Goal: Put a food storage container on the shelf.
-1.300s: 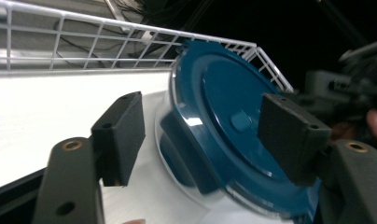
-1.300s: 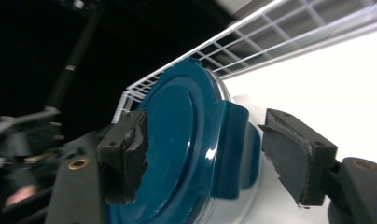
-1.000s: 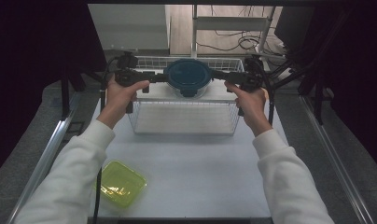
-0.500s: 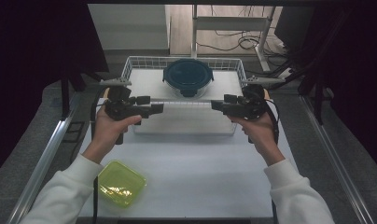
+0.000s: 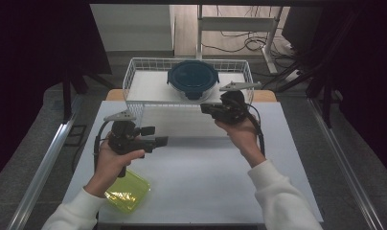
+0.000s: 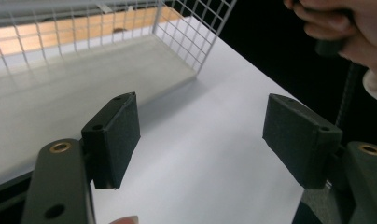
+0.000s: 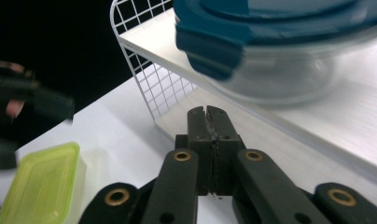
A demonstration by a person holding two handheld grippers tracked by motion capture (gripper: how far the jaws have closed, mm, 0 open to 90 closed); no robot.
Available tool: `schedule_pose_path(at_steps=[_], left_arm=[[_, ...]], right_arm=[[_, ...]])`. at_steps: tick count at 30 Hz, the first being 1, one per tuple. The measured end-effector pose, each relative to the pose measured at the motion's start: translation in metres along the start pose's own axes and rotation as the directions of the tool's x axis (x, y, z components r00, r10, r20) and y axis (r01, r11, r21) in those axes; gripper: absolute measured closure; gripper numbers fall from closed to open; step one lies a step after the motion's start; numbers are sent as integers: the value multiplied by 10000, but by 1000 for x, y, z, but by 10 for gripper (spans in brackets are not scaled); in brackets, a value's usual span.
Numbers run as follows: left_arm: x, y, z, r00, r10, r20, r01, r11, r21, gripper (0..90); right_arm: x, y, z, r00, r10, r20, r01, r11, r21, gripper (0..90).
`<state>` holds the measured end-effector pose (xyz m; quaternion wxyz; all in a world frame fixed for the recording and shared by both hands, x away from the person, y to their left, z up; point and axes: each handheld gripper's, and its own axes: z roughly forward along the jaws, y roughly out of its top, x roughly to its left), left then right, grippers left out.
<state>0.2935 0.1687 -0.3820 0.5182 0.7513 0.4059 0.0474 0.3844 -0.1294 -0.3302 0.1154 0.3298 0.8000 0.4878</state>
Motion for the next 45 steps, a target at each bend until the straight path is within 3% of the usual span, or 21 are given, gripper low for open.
schedule_pose_path(at_steps=[4,13,17,27,35,45], left_arm=[[1,-8,1,10000,-65,8,65,9999,90,274],[6,-13,1,9993,-326,172,323,9994,139,274],[9,-14,0,9986,-462,272,459,9989,122,273],[12,-16,1,9982,-548,262,543,9983,197,269],[13,-22,-2,9982,-585,157,581,9979,292,268],[13,-38,-3,9990,-438,-99,443,9972,597,272]], right_arm=[[7,10,19,9993,-212,305,212,9998,20,888],[6,19,33,9971,12,764,0,9999,-160,890],[-2,21,37,9965,516,653,-500,9984,-273,890],[-7,22,41,9948,745,693,-725,9969,-308,889],[-7,-2,18,9966,755,332,-749,9970,-181,889],[-4,-70,-38,9978,642,-139,-640,9978,143,889]])
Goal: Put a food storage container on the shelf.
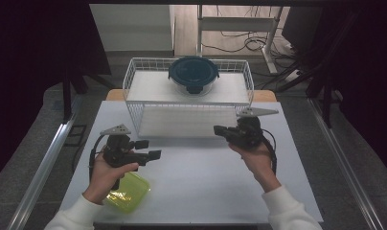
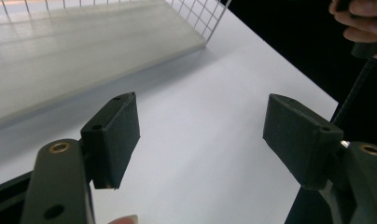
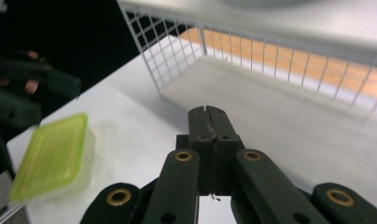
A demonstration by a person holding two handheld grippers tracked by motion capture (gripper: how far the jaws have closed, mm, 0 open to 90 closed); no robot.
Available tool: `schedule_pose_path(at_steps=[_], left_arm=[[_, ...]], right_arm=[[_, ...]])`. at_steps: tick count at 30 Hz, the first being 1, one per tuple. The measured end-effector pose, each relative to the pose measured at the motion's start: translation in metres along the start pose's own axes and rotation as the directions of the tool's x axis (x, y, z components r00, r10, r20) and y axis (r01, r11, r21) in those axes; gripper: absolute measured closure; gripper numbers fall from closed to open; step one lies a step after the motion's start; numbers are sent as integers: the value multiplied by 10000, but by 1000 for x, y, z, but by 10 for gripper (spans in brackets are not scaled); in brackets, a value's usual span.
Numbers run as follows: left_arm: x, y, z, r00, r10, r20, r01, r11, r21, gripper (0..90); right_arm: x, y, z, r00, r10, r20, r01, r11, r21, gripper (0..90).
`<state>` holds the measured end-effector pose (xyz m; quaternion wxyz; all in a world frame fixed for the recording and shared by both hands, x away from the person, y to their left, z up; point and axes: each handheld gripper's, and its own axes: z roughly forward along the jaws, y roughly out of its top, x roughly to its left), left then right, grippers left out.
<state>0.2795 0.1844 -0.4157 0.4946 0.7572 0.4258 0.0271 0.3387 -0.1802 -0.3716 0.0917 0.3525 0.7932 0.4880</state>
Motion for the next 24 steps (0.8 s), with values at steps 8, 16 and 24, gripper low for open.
schedule_pose_path(at_steps=[8,16,24], left_arm=[[-7,-19,3,9989,360,-293,-346,9983,473,272],[-4,-36,4,9989,217,-425,-184,9968,780,272],[0,-41,-1,9976,147,-683,-93,9969,787,273]], right_arm=[[-6,-50,-23,10000,43,29,-45,9988,492,888],[-18,-88,-30,9989,444,115,-455,9917,1206,888],[-22,-109,-28,9982,455,390,-516,9831,1755,879]])
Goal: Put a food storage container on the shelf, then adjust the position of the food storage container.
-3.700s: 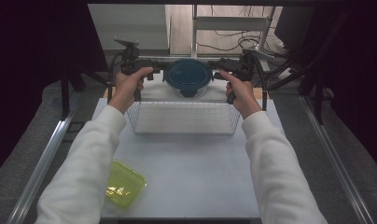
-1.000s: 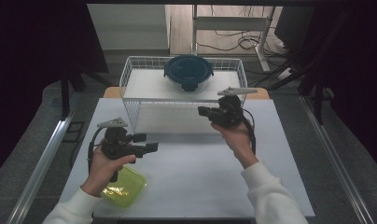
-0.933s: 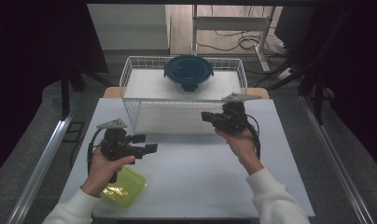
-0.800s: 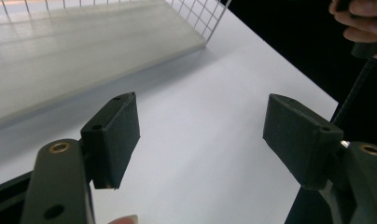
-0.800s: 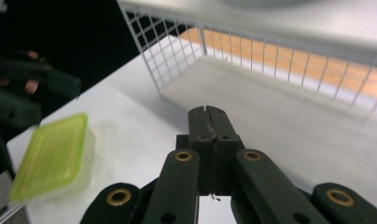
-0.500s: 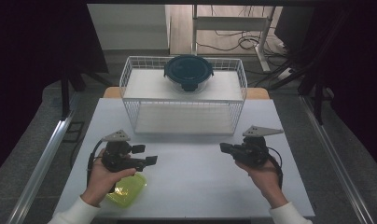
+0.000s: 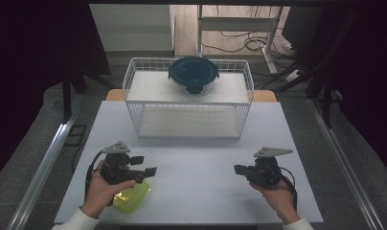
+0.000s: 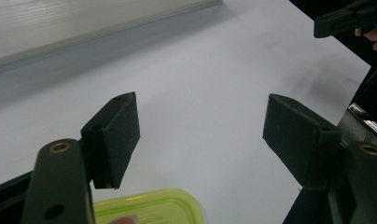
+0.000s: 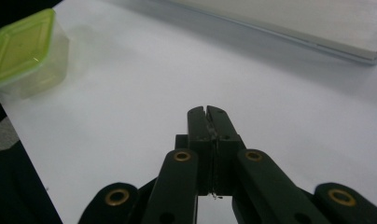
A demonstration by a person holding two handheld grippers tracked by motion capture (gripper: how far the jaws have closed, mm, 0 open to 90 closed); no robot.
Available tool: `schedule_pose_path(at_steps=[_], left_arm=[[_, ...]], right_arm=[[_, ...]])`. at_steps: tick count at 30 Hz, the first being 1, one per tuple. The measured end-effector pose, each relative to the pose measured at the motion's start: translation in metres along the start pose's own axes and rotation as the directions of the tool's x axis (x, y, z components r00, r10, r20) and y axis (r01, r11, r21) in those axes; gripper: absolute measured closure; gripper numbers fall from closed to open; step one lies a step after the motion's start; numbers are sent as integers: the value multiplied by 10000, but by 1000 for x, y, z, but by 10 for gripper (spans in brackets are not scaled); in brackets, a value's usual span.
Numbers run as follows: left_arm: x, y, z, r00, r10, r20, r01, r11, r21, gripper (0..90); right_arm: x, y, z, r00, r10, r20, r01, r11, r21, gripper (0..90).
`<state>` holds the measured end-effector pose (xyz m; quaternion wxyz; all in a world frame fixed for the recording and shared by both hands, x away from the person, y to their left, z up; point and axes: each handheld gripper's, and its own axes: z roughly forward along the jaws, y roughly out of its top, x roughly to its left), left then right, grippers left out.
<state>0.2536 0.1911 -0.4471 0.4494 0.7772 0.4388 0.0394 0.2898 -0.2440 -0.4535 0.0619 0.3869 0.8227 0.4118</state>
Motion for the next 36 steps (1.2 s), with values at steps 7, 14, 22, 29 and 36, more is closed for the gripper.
schedule_pose_path(at_steps=[7,14,22,29,36], left_arm=[[1,0,-1,10000,-29,31,29,10000,12,272],[3,0,-9,9999,-71,-147,70,9999,-74,270],[8,0,-16,9991,85,-419,-82,9999,75,269],[18,1,-26,9951,180,-972,-171,9998,101,273],[24,0,-30,9932,238,-1143,-217,9996,195,275]], right_arm=[[1,-2,2,9999,-46,107,46,10000,-33,743],[5,3,4,9994,129,325,-123,9998,-166,396],[2,-2,6,9994,329,97,-328,9995,-15,357],[1,-5,5,9993,354,93,-354,9994,0,355],[1,-6,7,9994,349,78,-350,9994,72,355]])
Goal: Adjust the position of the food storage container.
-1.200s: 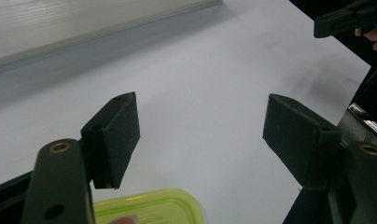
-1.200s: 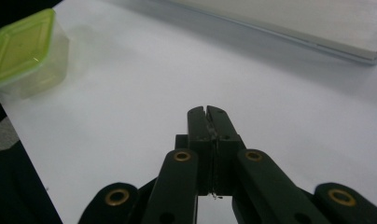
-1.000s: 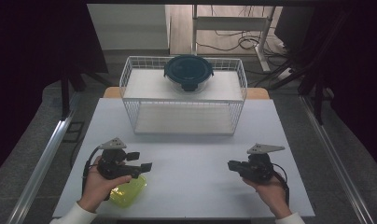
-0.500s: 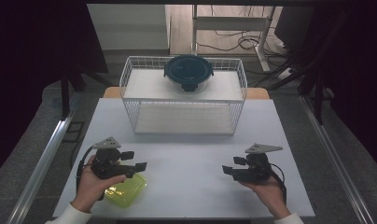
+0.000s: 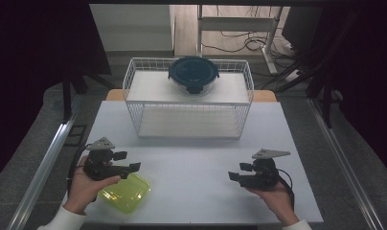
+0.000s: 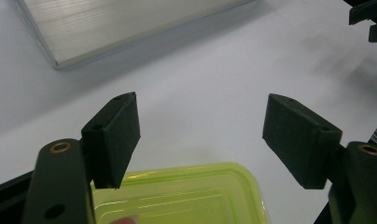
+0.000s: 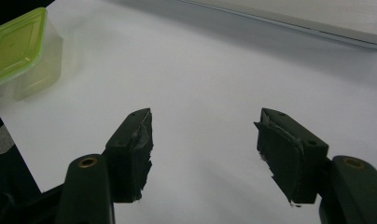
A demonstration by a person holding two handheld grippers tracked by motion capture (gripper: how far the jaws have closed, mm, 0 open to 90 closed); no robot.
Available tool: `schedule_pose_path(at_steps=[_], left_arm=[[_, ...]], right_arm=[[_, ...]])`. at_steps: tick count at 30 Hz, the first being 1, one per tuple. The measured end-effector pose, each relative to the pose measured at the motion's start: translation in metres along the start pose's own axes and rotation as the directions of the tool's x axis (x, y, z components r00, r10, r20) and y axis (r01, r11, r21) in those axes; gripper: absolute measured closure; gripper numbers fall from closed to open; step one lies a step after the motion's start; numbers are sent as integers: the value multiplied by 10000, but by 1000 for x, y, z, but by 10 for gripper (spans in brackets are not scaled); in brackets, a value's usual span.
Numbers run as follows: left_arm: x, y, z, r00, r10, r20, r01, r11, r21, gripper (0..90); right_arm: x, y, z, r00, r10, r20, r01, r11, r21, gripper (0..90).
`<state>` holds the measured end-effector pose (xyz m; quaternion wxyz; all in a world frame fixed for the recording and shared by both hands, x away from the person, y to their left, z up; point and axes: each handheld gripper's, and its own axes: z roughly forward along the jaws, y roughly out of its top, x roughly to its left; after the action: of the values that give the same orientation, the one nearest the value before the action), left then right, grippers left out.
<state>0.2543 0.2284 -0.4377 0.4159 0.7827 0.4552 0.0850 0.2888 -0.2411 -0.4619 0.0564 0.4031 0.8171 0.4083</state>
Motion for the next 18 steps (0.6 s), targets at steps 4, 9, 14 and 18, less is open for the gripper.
schedule_pose_path(at_steps=[4,9,14,18], left_arm=[[4,-1,-2,9999,-101,-34,101,9999,-4,275],[8,-3,-5,9998,-173,-57,173,9998,-25,277],[11,-5,-10,9999,-84,-61,84,9999,130,299],[9,-7,-13,9997,257,-15,-257,9992,320,318]], right_arm=[[-1,-1,0,10000,15,16,-15,10000,15,356],[-2,-1,0,10000,7,100,-7,10000,-11,356],[-2,-1,1,9999,20,107,-20,10000,3,356],[-2,-1,1,9999,11,110,-11,10000,18,356]])
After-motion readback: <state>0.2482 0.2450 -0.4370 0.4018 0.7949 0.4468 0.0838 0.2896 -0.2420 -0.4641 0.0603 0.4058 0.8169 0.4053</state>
